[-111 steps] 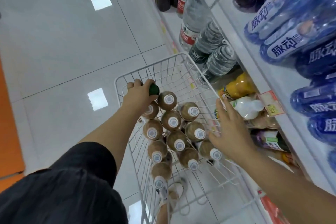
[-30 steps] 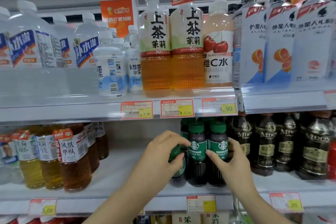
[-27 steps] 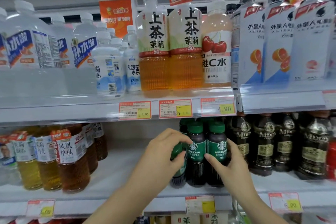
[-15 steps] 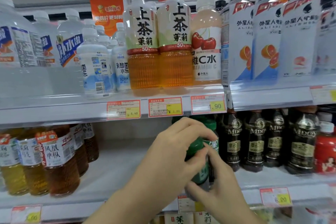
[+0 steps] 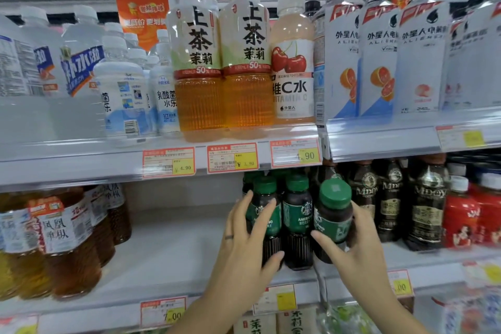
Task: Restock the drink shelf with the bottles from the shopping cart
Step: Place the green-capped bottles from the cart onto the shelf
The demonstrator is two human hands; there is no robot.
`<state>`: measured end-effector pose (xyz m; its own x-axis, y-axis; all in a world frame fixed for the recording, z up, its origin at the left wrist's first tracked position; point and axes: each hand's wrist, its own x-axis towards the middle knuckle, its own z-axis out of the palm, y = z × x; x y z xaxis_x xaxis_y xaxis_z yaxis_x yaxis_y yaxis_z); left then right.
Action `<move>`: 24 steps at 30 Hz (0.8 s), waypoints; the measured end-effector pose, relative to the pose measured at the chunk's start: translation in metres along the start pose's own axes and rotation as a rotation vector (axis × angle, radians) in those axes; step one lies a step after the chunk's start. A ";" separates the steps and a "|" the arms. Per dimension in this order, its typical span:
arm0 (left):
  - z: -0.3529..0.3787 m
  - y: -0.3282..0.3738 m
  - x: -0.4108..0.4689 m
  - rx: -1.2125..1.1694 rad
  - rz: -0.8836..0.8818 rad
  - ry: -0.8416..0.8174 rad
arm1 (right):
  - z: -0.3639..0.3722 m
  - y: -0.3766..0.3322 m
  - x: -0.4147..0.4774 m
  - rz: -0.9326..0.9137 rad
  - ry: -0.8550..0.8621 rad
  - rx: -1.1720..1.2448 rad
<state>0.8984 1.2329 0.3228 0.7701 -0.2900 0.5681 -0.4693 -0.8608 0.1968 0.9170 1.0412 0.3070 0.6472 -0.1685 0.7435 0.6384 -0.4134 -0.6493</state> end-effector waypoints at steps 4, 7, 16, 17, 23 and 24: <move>0.016 0.005 0.005 -0.007 -0.114 -0.068 | 0.010 0.004 0.006 0.063 0.000 0.033; 0.023 0.005 0.007 -0.030 -0.133 -0.046 | 0.014 0.006 0.010 0.078 -0.003 0.019; 0.028 -0.003 0.008 -0.117 -0.137 0.058 | 0.028 0.004 0.011 0.057 -0.038 0.011; 0.028 -0.004 0.008 -0.110 -0.134 0.061 | 0.030 0.006 0.013 0.067 -0.028 0.024; 0.028 -0.007 0.008 -0.081 -0.153 0.058 | 0.034 0.010 0.013 0.097 -0.119 -0.011; 0.029 -0.007 0.008 -0.079 -0.152 0.059 | 0.034 0.010 0.011 0.095 -0.129 -0.034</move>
<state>0.9203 1.2245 0.3033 0.8096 -0.1317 0.5721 -0.3831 -0.8569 0.3448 0.9452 1.0653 0.3032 0.7537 -0.0926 0.6506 0.5585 -0.4315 -0.7084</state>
